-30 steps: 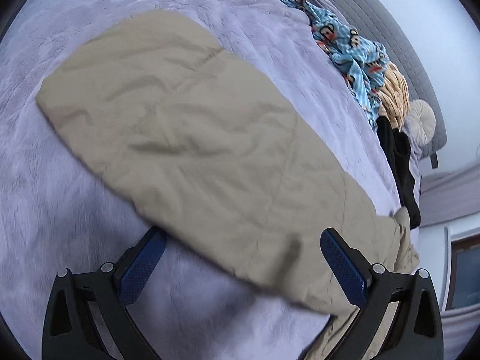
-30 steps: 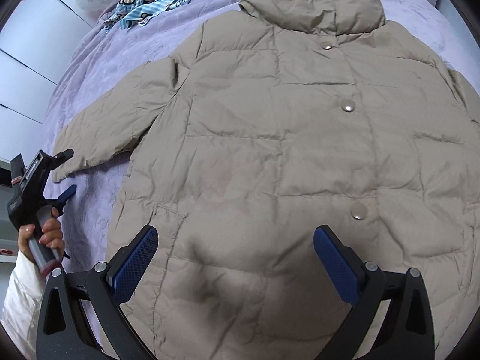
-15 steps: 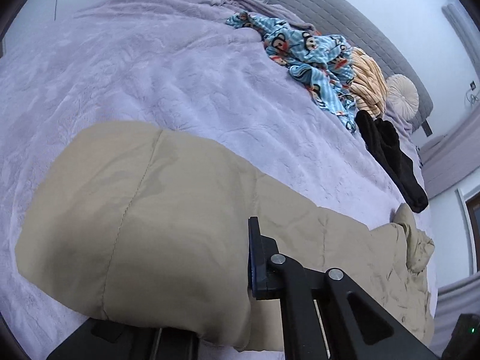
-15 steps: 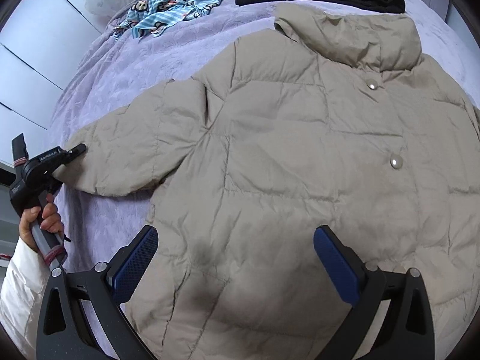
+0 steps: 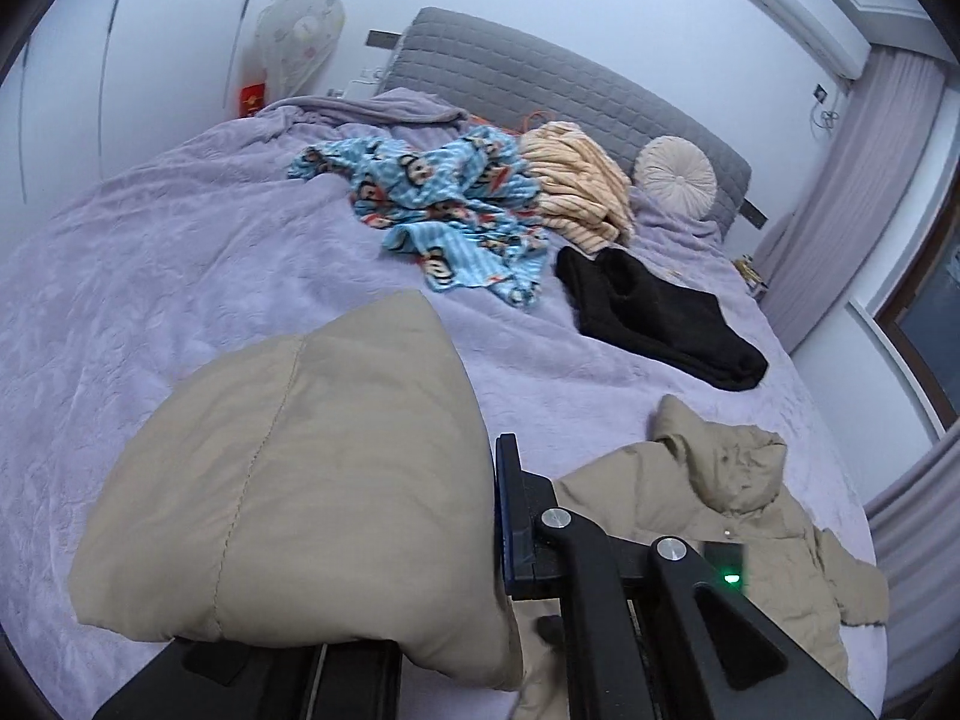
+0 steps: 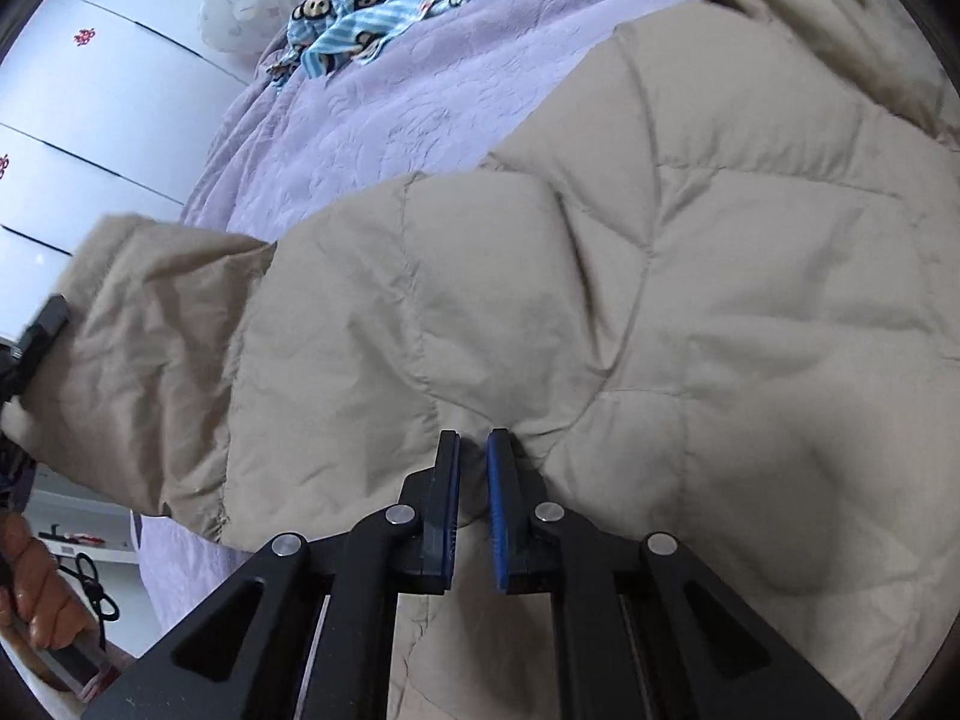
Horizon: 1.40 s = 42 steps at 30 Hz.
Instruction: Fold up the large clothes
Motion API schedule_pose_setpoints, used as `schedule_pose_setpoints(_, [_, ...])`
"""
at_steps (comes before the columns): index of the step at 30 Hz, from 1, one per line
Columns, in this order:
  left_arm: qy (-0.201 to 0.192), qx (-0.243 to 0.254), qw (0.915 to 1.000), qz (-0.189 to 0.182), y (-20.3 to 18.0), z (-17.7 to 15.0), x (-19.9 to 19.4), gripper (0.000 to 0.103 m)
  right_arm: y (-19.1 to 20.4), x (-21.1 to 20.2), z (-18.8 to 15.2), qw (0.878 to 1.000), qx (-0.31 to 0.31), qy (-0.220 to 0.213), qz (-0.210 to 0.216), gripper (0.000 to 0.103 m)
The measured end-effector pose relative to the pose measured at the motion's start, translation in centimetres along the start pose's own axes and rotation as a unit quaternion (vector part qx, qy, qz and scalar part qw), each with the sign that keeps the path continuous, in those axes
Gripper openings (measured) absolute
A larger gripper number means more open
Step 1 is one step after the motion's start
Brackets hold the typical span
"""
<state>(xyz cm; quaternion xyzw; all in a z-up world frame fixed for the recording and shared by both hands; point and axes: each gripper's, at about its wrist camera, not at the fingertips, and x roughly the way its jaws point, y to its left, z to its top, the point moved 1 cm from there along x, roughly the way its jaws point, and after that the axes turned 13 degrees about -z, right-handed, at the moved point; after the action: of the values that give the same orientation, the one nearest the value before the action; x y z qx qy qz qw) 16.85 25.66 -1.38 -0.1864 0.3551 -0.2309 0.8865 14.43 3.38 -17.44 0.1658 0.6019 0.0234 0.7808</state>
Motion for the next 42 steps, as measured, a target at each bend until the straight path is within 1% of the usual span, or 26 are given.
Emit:
schedule_pose_setpoints(2, [0.010,0.015,0.9996,-0.020,-3.2,-0.2,1.6,0.010,0.1,1.5,-0.1,1.000,-0.007,0.021,0.000,0.010])
schedule_pose_setpoints(4, [0.023,0.036,0.9984,-0.036,-6.8,-0.7,3.5,0.010,-0.4,1.8,0.1,0.999,-0.002,0.037,0.018,0.010])
schedule_pose_setpoints(7, [0.056,0.060,0.9948,-0.059,-12.2,-1.9,6.9,0.010,-2.4,0.5,0.0,0.997,0.013,0.059,0.057,0.010])
schedule_pose_setpoints(9, [0.081,0.086,0.9907,-0.068,-15.8,-3.2,9.3,0.010,-4.9,-1.8,-0.3,0.997,0.021,0.053,0.061,0.010])
schedule_pose_setpoints(11, [0.109,0.117,0.9841,-0.078,-19.6,-4.9,11.9,0.010,-8.5,-4.8,-0.5,0.998,0.031,0.031,0.041,0.010])
schedule_pose_setpoints(13, [0.142,0.141,0.9762,-0.084,-23.2,-7.1,14.9,0.010,-12.6,-7.7,-0.8,0.999,0.044,0.009,0.005,0.010])
schedule_pose_setpoints(14, [0.158,0.154,0.9721,-0.079,-24.4,-8.4,16.3,0.010,-14.8,-9.1,-1.0,0.998,0.053,-0.001,-0.016,0.010])
schedule_pose_setpoints(15, [0.173,0.169,0.9681,-0.066,-25.5,-9.8,17.7,0.010,-17.2,-10.6,-1.2,0.997,0.063,-0.012,-0.039,0.010])
schedule_pose_setpoints(17, [0.204,0.199,0.9581,-0.026,-26.8,-13.0,20.7,0.010,-21.7,-13.1,-1.9,0.993,0.085,-0.027,-0.074,0.010])
schedule_pose_setpoints(19, [0.238,0.212,0.9478,0.012,-26.7,-15.9,23.1,0.010,-25.2,-14.6,-2.7,0.989,0.104,-0.034,-0.101,0.010])
schedule_pose_setpoints(21, [0.260,0.210,0.9421,0.032,-25.8,-18.1,24.5,0.013,-27.9,-15.2,-3.8,0.985,0.123,-0.033,-0.119,0.010])
schedule_pose_setpoints(22, [0.258,0.213,0.9416,0.039,-25.5,-18.9,24.5,0.020,-29.1,-15.2,-4.3,0.984,0.134,-0.029,-0.118,0.010])
schedule_pose_setpoints(24, [0.246,0.227,0.9415,0.038,-25.5,-19.5,23.9,0.021,-30.0,-15.3,-4.9,0.983,0.146,-0.026,-0.106,0.010])
schedule_pose_setpoints(25, [0.247,0.233,0.9399,0.035,-25.7,-19.7,23.5,0.030,-30.5,-15.3,-4.8,0.984,0.145,-0.028,-0.103,0.010])
schedule_pose_setpoints(26, [0.252,0.234,0.9388,0.023,-25.9,-19.7,23.1,0.067,-30.4,-15.3,-4.9,0.984,0.140,-0.031,-0.106,0.010])
schedule_pose_setpoints(27, [0.248,0.233,0.9401,0.015,-25.7,-19.5,22.6,0.086,-30.1,-15.2,-4.8,0.984,0.133,-0.035,-0.110,0.010])
schedule_pose_setpoints(28, [0.236,0.236,0.9428,0.008,-25.9,-19.3,21.5,0.101,-30.0,-15.2,-4.8,0.985,0.129,-0.037,-0.111,0.011])
schedule_pose_setpoints(29, [0.221,0.241,0.9449,0.004,-25.9,-18.7,20.3,0.101,-29.7,-15.2,-4.6,0.985,0.126,-0.038,-0.109,0.011])
schedule_pose_setpoints(31, [0.213,0.246,0.9456,-0.002,-25.8,-17.9,18.0,0.101,-28.5,-15.2,-3.8,0.986,0.115,-0.042,-0.113,0.011])
schedule_pose_setpoints(33, [0.191,0.231,0.9539,-0.004,-24.8,-16.7,15.2,0.101,-27.9,-16.2,-4.1,0.987,0.092,-0.053,-0.119,0.011])
schedule_pose_setpoints(35, [0.164,0.202,0.9656,0.008,-22.4,-15.0,12.5,0.101,-25.8,-17.1,-3.7,0.988,0.057,-0.068,-0.127,0.032])
schedule_pose_setpoints(36, [0.153,0.182,0.9711,0.021,-20.8,-14.1,11.3,0.101,-24.6,-17.6,-3.6,0.987,0.039,-0.079,-0.132,0.066])
schedule_pose_setpoints(37, [0.144,0.160,0.9757,0.039,-18.7,-13.0,10.8,0.101,-23.0,-18.3,-3.4,0.986,0.016,-0.098,-0.137,0.086])
schedule_pose_setpoints(39, [0.131,0.105,0.9819,0.087,-14.1,-11.6,10.0,0.101,-19.9,-19.1,-3.2,0.981,-0.035,-0.129,-0.143,0.087])
schedule_pose_setpoints(41, [0.141,0.034,0.9824,0.117,-9.2,-11.1,10.0,0.101,-15.8,-18.6,-2.7,0.971,-0.100,-0.147,-0.159,0.087])
schedule_pose_setpoints(42, [0.153,0.000,0.9800,0.127,-6.9,-11.4,10.3,0.101,-14.0,-18.3,-2.8,0.964,-0.131,-0.156,-0.170,0.087])
